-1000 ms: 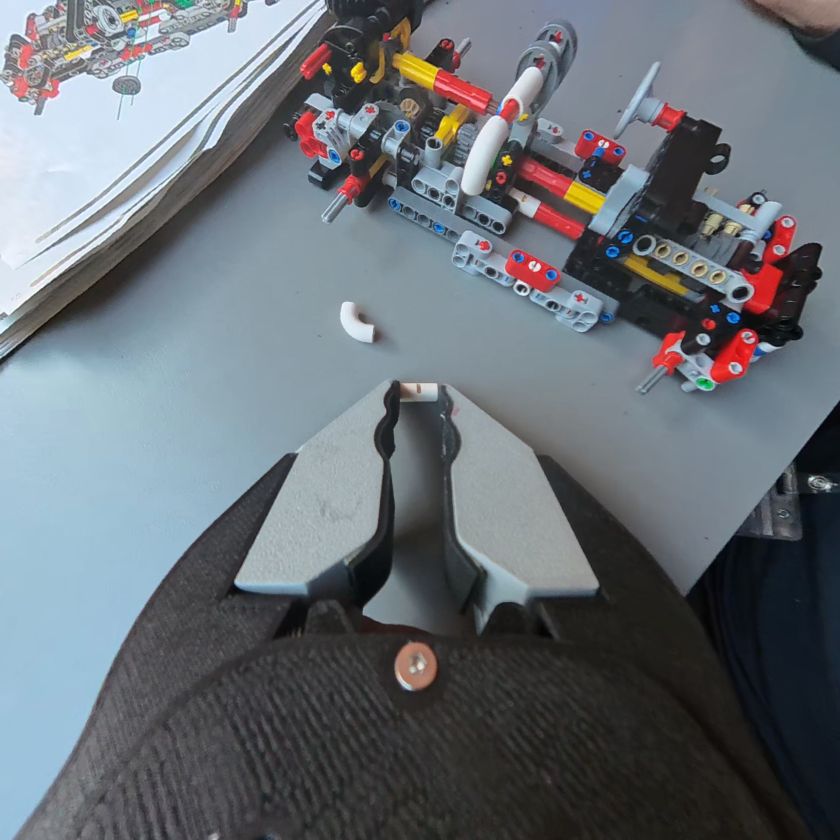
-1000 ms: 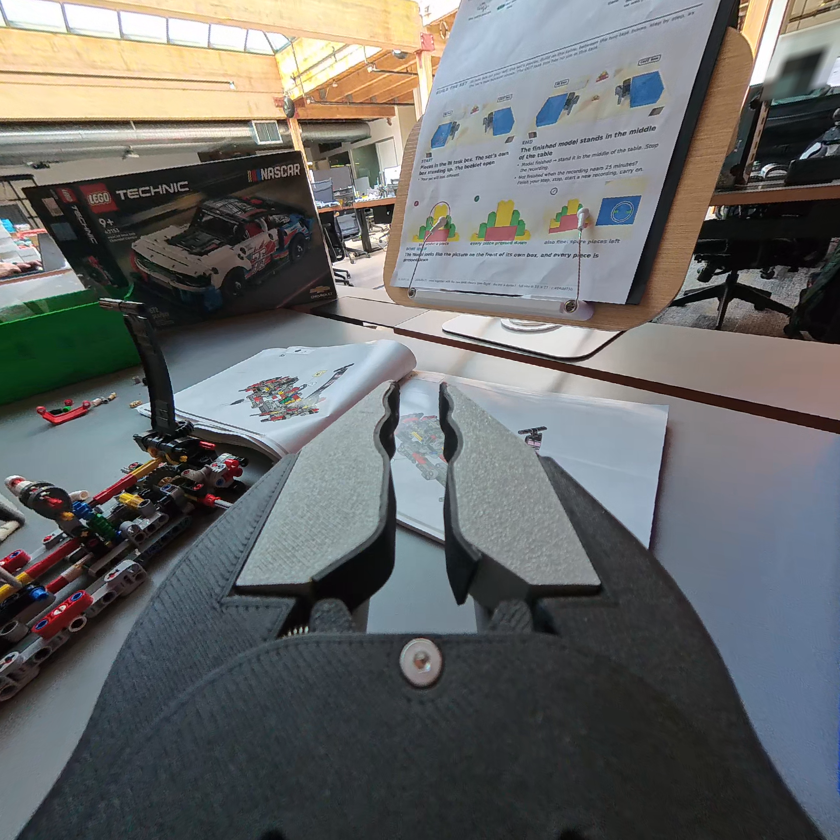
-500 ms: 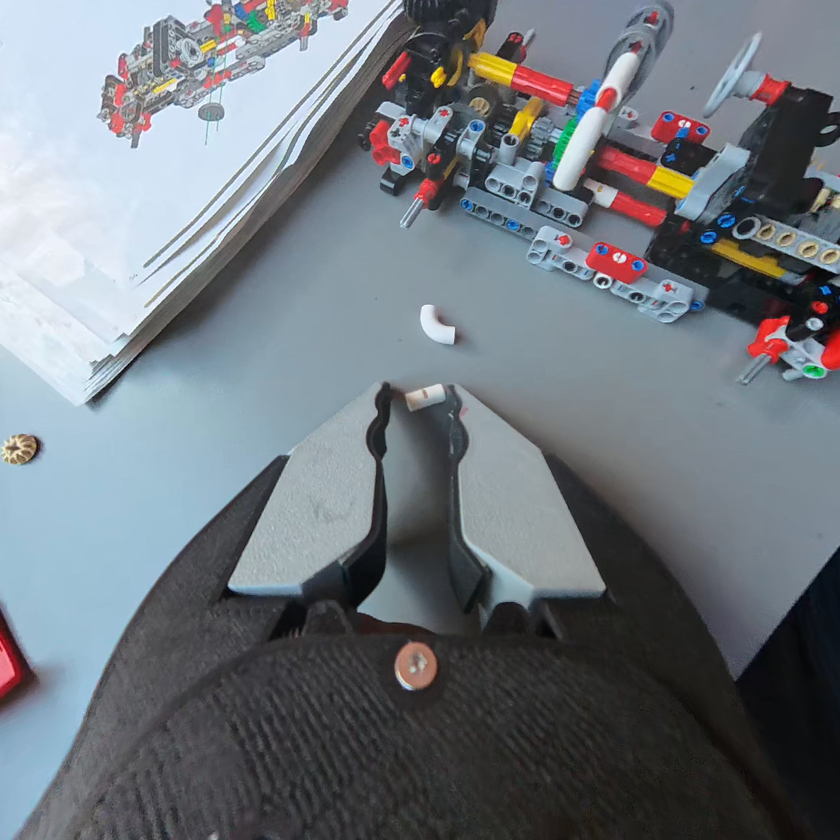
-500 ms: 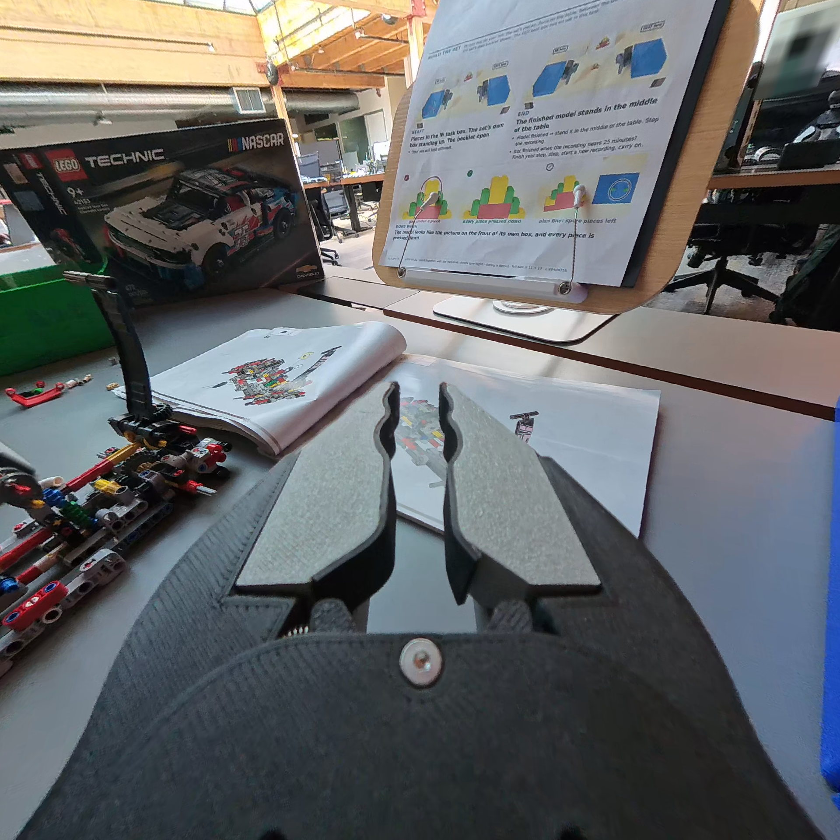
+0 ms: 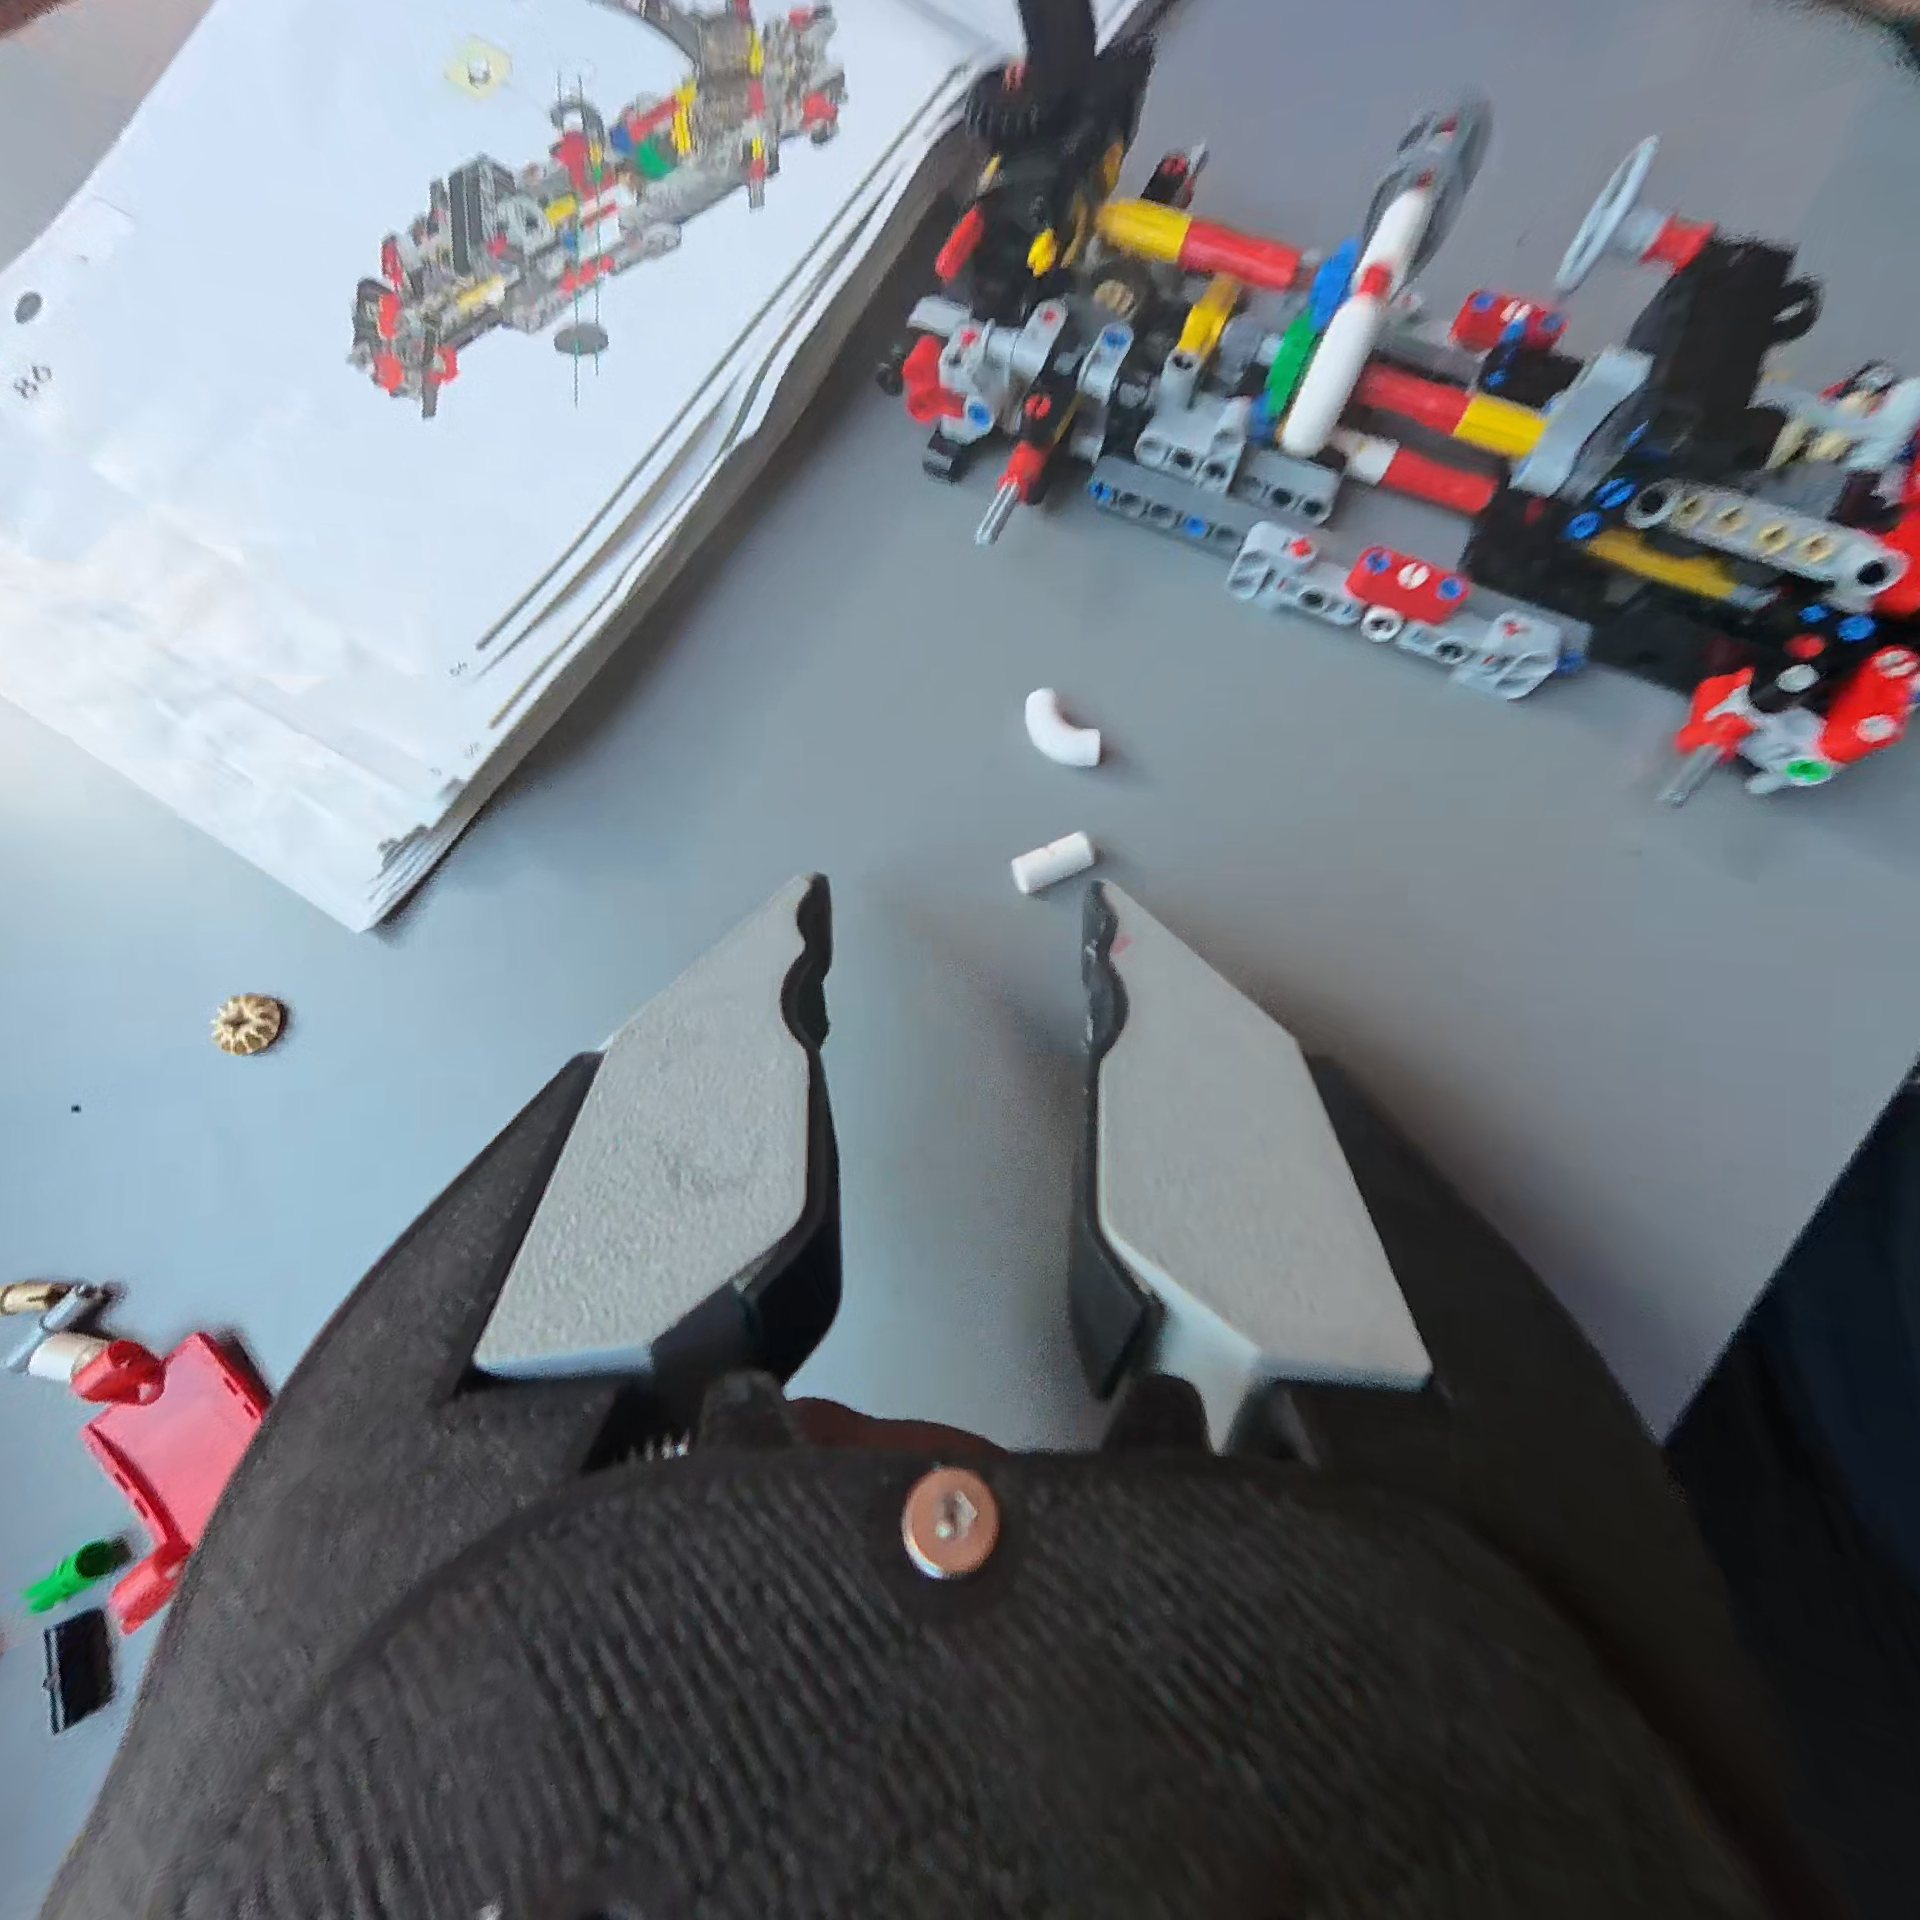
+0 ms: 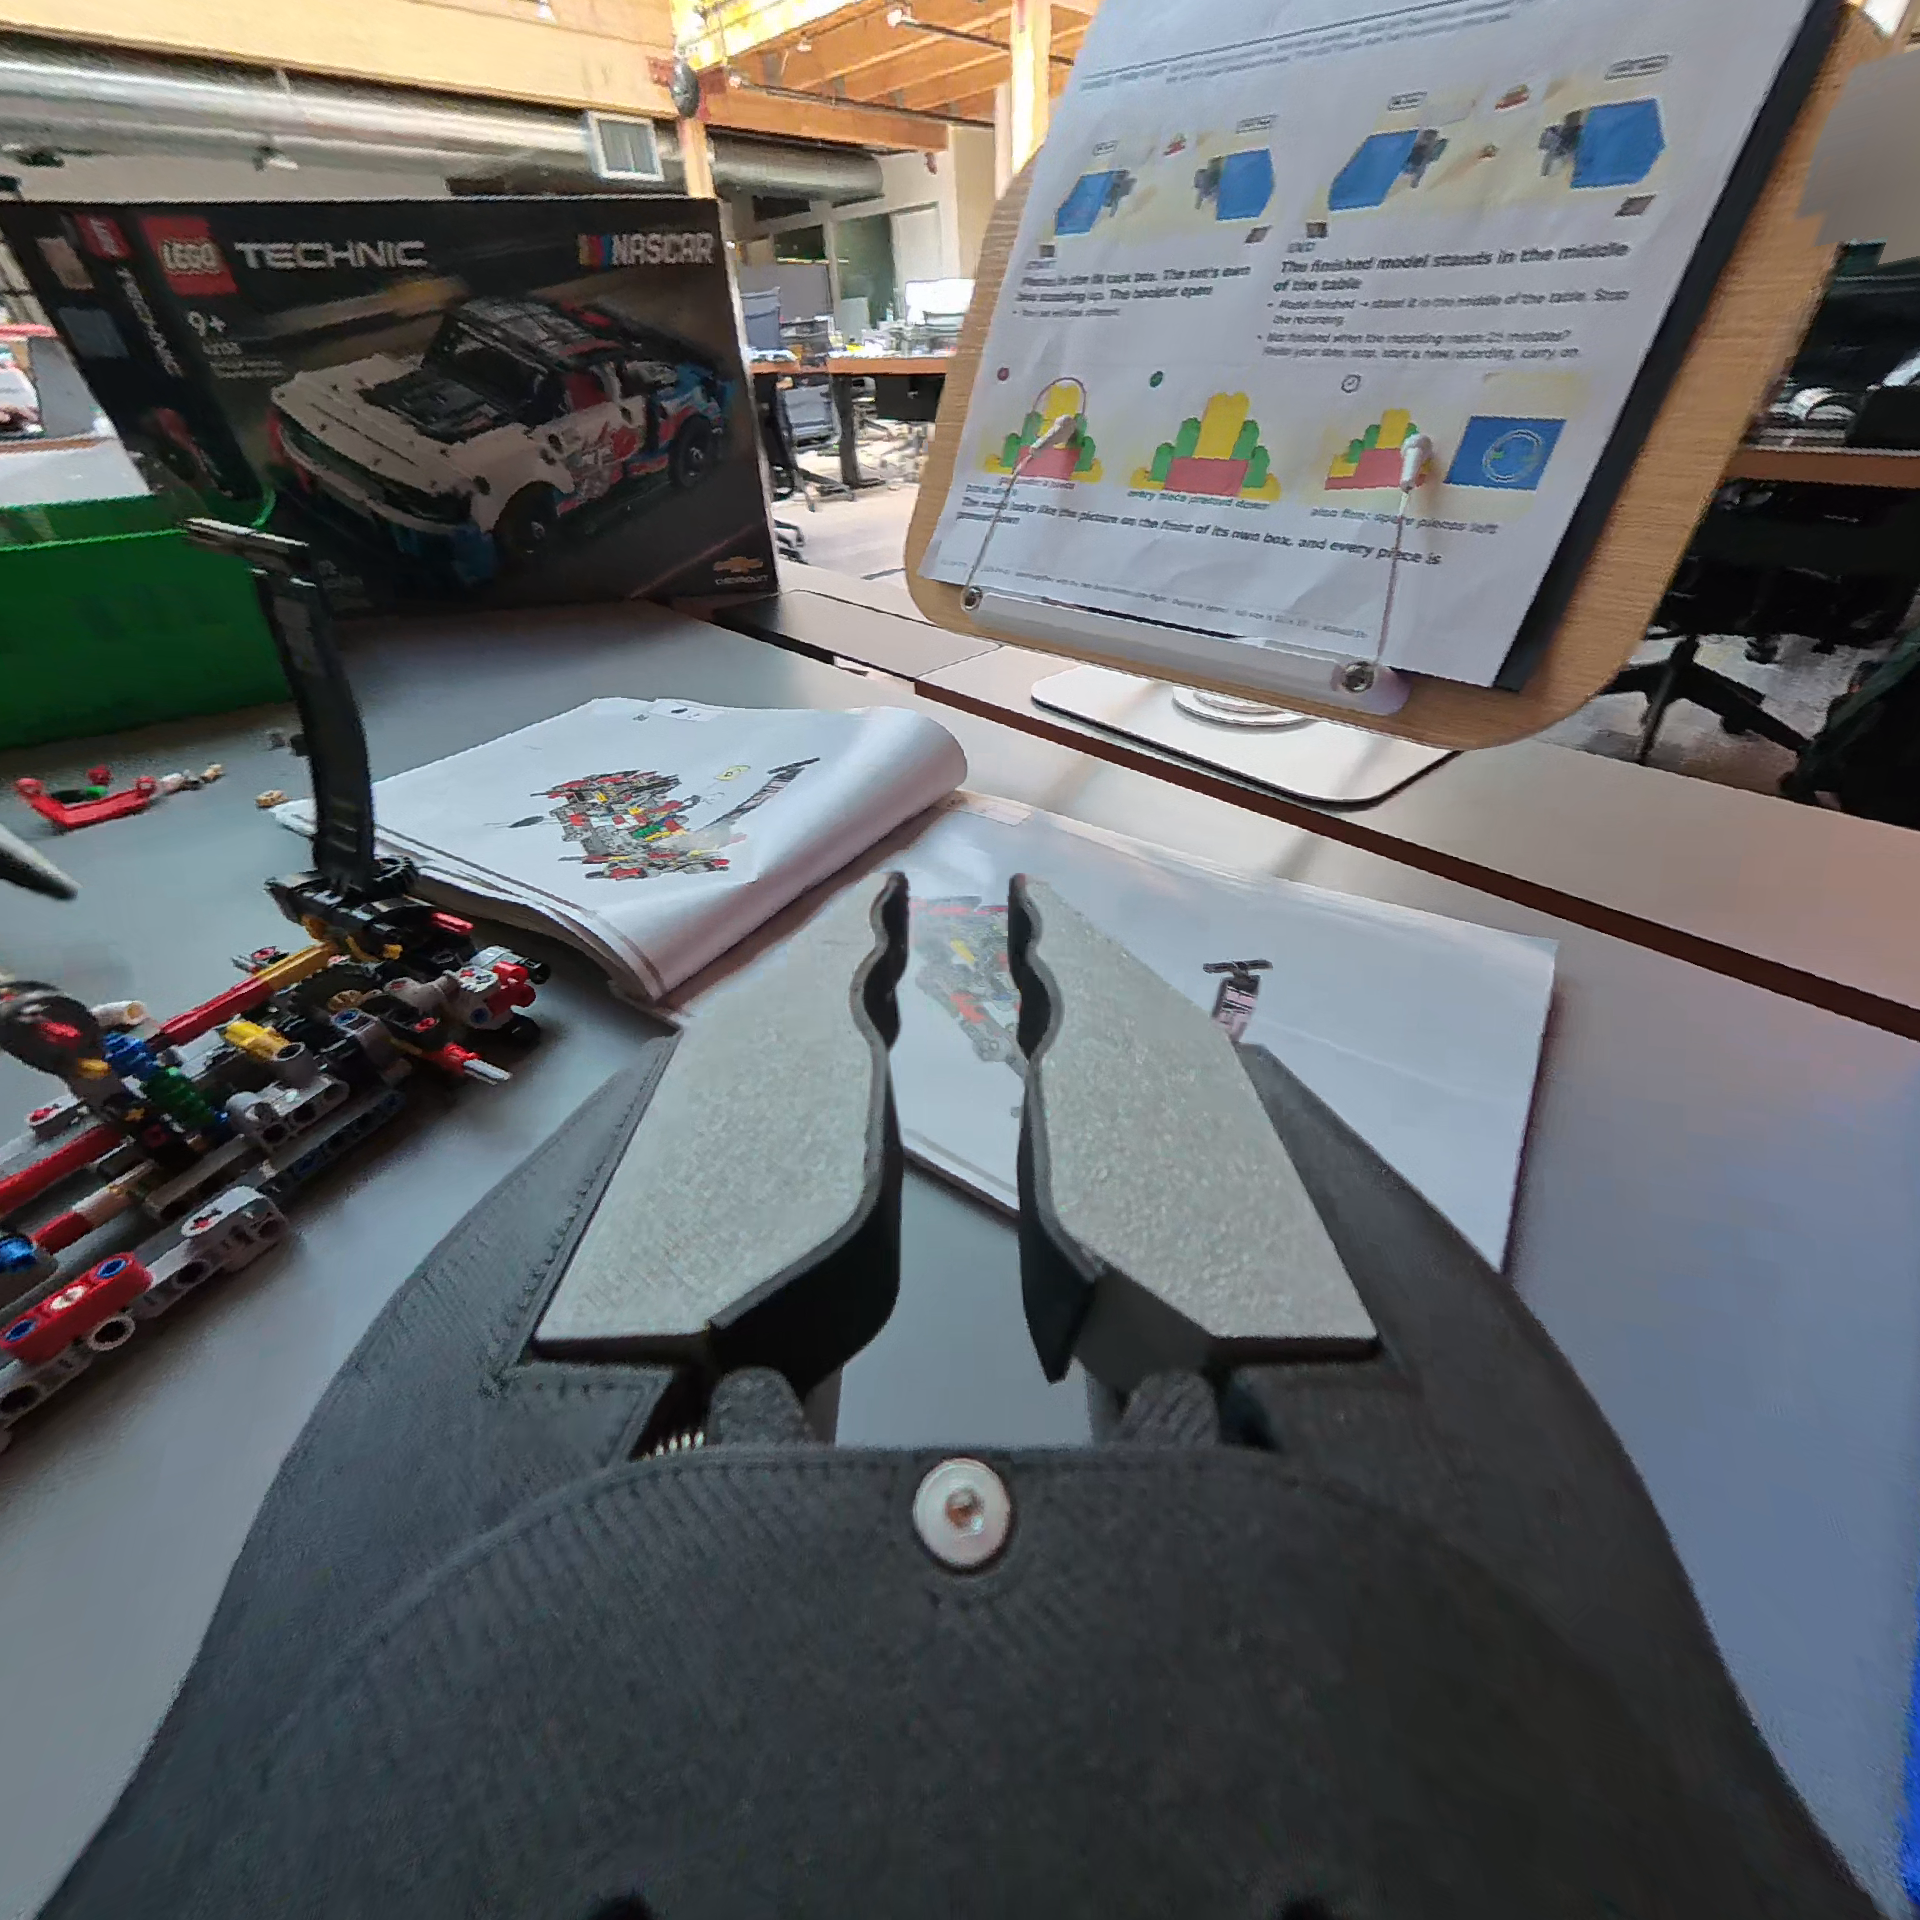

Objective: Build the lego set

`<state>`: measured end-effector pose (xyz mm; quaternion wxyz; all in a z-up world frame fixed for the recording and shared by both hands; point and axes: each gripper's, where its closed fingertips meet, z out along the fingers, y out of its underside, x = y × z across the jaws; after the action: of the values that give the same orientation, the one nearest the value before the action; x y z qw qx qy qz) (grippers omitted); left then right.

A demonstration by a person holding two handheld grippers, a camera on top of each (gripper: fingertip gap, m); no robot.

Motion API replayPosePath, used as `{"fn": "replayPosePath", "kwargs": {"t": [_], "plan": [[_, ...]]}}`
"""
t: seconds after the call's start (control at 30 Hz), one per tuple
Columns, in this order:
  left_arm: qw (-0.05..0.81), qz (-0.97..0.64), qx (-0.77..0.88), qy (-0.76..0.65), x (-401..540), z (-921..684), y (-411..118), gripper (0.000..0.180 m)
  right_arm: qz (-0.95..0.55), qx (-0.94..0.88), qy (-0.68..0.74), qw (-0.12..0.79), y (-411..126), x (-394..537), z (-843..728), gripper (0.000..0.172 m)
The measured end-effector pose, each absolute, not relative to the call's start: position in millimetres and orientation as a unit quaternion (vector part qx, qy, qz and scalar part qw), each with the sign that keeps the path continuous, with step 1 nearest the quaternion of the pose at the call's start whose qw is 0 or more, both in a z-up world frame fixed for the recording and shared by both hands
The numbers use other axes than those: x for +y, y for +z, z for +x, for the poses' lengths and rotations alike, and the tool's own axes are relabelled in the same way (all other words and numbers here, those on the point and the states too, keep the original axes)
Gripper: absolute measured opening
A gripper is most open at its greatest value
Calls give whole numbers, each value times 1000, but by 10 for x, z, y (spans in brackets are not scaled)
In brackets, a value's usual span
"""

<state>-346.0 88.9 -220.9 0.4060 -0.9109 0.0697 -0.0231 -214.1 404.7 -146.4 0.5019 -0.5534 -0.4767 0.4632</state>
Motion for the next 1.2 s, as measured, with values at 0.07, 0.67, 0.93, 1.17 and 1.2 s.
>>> {"fn": "replayPosePath", "kwargs": {"t": [0.07,0.67,0.93,1.17,1.2], "plan": [[423,-902,80,-31,944,-3364,-2090,43,-529,-499,478,493,-1440,3908,-2171,18],[457,-852,198,-162,1643,-2689,-1942,13,-303,-770,515,224,-1823,1932,-2444,18],[455,-839,236,-182,1732,-2582,-1966,4,-291,-773,516,228,-1869,1998,-2465,12],[466,-831,225,-202,1773,-2535,-1926,5,-290,-771,522,222,-1875,2039,-2455,13],[463,-834,226,-197,1777,-2536,-1930,5,-288,-773,520,222,-1878,2042,-2456,13]]}}
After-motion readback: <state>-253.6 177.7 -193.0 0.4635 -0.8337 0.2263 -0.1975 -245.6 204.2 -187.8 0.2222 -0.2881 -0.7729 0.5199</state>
